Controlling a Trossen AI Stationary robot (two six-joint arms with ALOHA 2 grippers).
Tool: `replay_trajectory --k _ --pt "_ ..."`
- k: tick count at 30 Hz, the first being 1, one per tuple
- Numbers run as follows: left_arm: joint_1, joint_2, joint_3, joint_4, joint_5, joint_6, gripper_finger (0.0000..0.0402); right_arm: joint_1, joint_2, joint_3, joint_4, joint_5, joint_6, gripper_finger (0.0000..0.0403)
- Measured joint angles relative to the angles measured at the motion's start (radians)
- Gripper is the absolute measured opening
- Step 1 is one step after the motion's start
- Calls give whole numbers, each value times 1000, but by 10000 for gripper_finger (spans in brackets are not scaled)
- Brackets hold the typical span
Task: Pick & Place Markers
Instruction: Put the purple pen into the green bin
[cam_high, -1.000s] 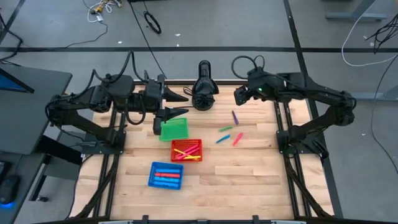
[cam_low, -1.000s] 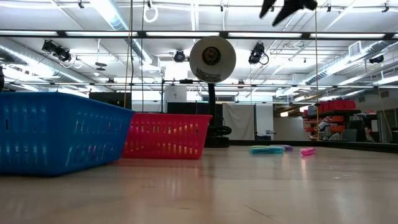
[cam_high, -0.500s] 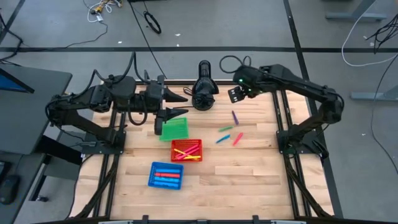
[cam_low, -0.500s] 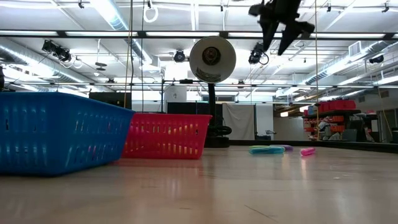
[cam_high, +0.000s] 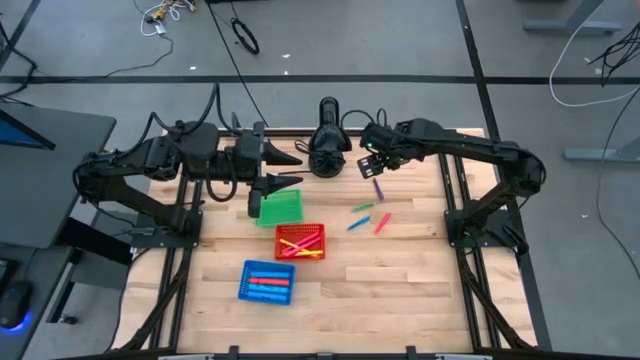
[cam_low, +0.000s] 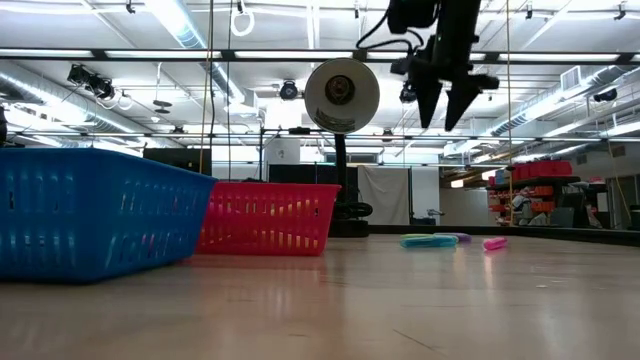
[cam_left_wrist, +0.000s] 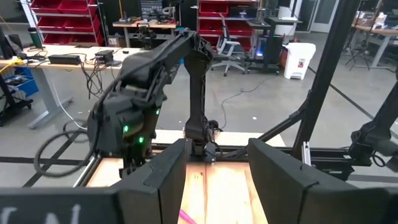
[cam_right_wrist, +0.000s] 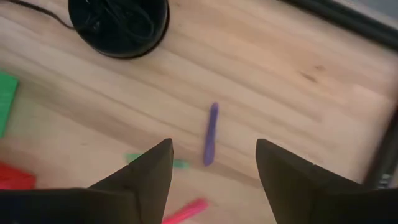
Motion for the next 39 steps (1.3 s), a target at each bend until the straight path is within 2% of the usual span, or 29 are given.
replay_trajectory --k 5,11,21,33,39 --pt "0 0 0 0 0 0 177 -19 0 -118 98 -71 25 230" --pt "0 0 0 1 1 0 177 -43 0 -233 219 -74 25 230" --pt "0 0 0 3 0 4 177 -95 4 -347 349 -91 21 230" --pt "20 0 0 10 -18 7 177 -98 143 -361 387 -95 -9 230" --pt "19 0 0 10 -17 8 177 -98 204 -361 447 -135 -32 230"
